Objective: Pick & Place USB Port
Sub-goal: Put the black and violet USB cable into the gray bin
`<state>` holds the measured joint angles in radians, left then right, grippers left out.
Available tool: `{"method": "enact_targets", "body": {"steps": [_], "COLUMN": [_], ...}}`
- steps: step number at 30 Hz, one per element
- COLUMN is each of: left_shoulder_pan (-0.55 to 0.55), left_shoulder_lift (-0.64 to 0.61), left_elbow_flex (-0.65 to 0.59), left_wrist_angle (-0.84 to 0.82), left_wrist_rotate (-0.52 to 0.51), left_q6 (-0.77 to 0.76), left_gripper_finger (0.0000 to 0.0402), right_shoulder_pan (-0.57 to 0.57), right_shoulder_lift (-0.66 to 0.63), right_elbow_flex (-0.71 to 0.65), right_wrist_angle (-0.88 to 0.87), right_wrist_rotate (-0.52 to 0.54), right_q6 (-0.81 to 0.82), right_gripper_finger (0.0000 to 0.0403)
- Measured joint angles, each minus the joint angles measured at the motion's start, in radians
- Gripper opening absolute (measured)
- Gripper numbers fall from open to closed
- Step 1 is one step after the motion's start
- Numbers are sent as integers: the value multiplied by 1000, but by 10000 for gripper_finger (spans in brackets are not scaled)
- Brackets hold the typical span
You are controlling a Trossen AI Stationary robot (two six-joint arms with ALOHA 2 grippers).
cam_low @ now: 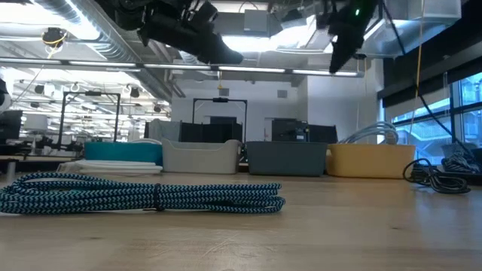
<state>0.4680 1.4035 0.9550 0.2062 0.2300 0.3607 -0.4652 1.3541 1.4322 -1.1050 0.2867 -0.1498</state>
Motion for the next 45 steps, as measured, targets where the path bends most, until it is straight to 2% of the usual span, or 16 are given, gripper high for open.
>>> {"method": "enact_targets", "body": {"steps": [6,10,13,17,21,25,30,35,39,45], "left_shoulder_pan": [-31,-72,-109,-155,-202,-262,-311,-352,-377,-397], "left_shoulder_lift": [-88,-153,-209,-304,-401,-497,-646,-793,-865,-882], "left_elbow_flex": [0,0,0,0,-1,-91,-293,-460,-521,-541], "left_wrist_angle": [-183,-278,-324,-400,-501,-490,-396,-314,-307,-338], "left_wrist_rotate": [106,105,103,89,89,86,72,11,-12,-27], "left_q6": [-37,-48,-60,-61,-96,-135,-253,-380,-444,-479], "left_gripper_finger": [253,253,246,224,200,183,167,158,158,164], "right_shoulder_pan": [144,231,291,352,382,420,493,578,639,716], "right_shoulder_lift": [-46,-48,-47,-47,-47,-53,-60,-60,-60,-60], "right_elbow_flex": [0,0,0,0,0,-47,-176,-296,-359,-408], "right_wrist_angle": [-32,-32,-32,-56,-113,-126,-123,-111,-71,-37], "right_wrist_rotate": [-1,2,42,103,111,113,113,113,113,110], "right_q6": [98,146,172,185,260,326,415,546,650,794], "right_gripper_finger": [163,163,163,163,163,163,163,163,163,163]}}
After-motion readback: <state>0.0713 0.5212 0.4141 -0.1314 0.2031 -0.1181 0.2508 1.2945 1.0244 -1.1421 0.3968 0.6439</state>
